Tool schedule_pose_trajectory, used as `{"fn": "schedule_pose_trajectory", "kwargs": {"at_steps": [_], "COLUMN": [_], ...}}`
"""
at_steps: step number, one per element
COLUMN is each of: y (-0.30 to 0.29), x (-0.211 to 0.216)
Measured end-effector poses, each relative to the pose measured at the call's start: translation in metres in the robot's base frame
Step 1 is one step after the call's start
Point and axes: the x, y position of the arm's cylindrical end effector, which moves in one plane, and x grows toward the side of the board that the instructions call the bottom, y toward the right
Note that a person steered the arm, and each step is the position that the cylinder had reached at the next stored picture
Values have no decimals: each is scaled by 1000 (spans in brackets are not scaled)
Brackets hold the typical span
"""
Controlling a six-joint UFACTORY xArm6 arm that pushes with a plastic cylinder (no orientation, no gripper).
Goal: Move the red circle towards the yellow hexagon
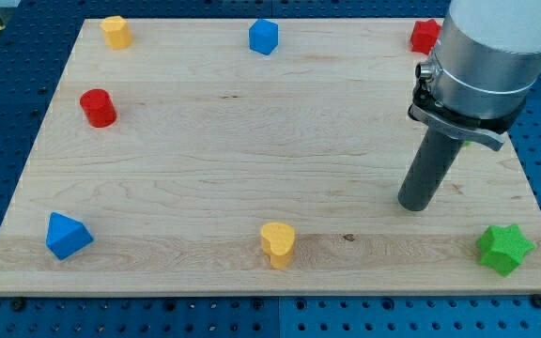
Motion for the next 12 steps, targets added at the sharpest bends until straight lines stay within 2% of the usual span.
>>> {"fn": "schedule_pose_trajectory", "kwargs": {"at_steps": [2, 3, 5, 7, 8, 10, 12], "y": [-46, -48, -129, -134, -177, -214, -303], "x": [-19, -20, -62, -62, -62, -62, -72]}}
